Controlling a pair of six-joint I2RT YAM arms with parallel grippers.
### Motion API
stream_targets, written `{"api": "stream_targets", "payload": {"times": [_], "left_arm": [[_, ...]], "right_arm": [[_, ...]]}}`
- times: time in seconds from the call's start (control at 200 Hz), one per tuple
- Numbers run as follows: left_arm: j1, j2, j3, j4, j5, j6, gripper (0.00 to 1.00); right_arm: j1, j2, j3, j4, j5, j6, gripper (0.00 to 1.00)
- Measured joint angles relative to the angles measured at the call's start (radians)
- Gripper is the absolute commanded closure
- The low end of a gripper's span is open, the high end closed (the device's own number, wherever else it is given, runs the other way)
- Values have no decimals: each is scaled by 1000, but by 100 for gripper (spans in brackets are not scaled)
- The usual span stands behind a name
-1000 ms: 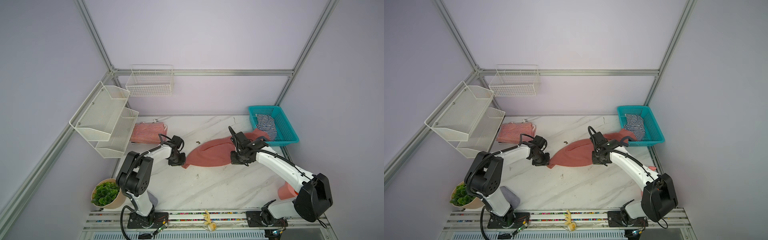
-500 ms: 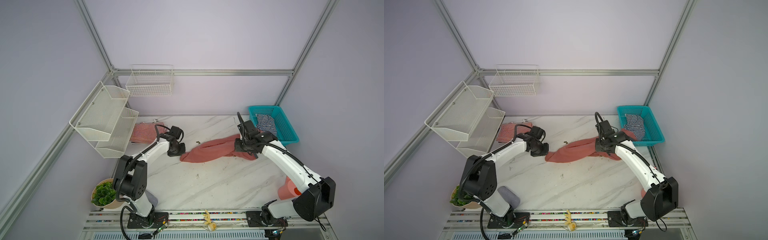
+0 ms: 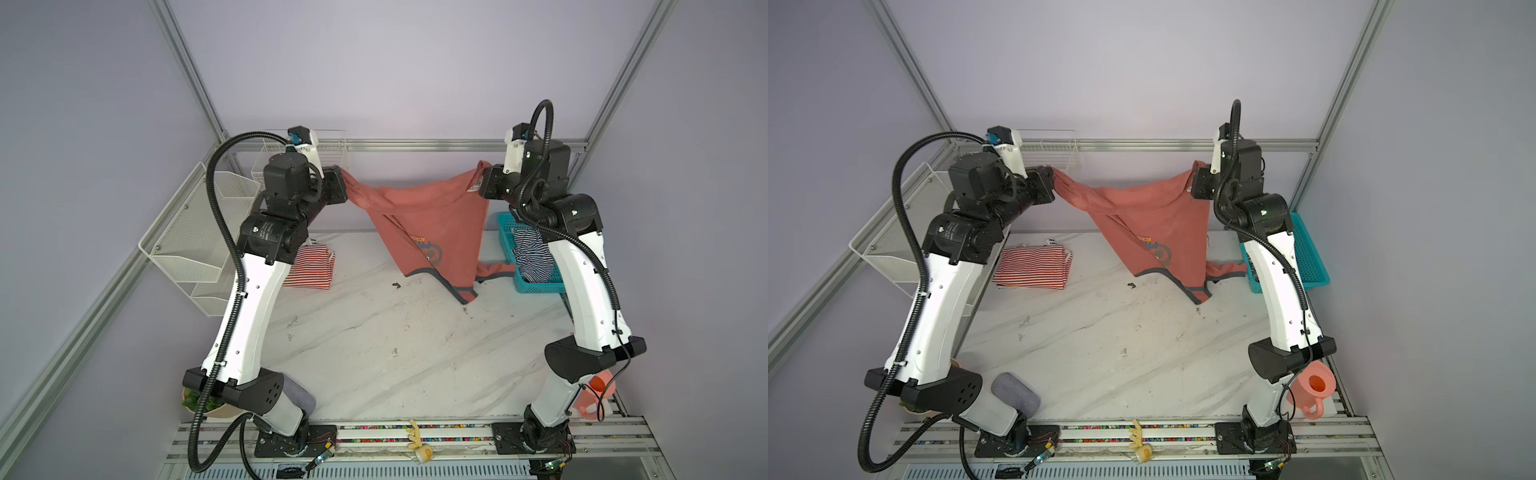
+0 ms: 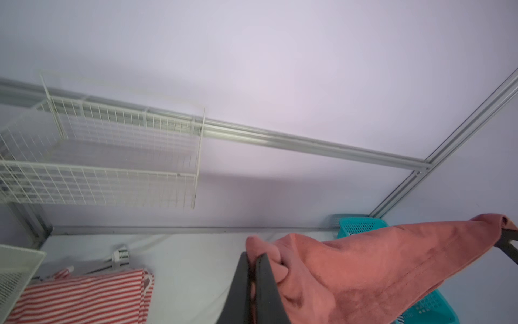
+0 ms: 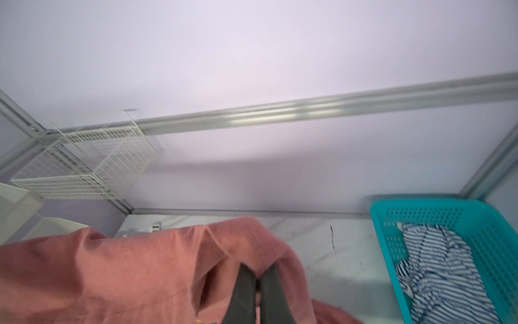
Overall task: Fold and stack the tank tops
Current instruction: 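Lift the pink tank top high with both grippers to hang it open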
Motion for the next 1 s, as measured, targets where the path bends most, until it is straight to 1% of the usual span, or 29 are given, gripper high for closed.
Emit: {"api": "stream_targets", "payload": {"times": [0.08, 0.17, 0.245, 0.44, 0.53, 0.595, 0.7, 0.78, 0.835, 0.875, 0.925, 1.0], "left_arm": [[1, -30, 22, 8, 0, 9, 100], [1, -71, 16, 1, 14, 19, 100], [1, -128, -41, 17, 27, 23, 100], [1, -305, -288, 31, 77, 21, 100], [1, -338, -386, 37, 91, 18, 100], [1, -332, -438, 35, 97, 12, 100], [2, -260, -467, 27, 107, 4, 100], [14, -164, -459, 34, 121, 3, 100], [30, -72, -414, 21, 134, 3, 100], [44, 13, -349, 6, 147, 3, 100], [61, 129, -230, -8, 167, 2, 100], [82, 315, 23, -14, 190, -6, 100]], "right_arm": [[0, 16, 69, 0, -26, -18, 100], [0, -16, 53, 6, -49, -29, 100], [0, -77, -38, 24, -61, -36, 100], [0, -242, -301, 67, -112, -35, 100], [0, -309, -423, 92, -145, -24, 100], [0, -339, -502, 108, -164, -15, 100], [0, -325, -576, 122, -177, -6, 100], [0, -245, -571, 128, -170, -3, 100], [-6, -161, -528, 126, -158, -2, 100], [-11, -88, -473, 125, -150, -2, 100], [-24, 12, -378, 121, -140, 2, 100], [-49, 159, -193, 123, -133, 9, 100]]}}
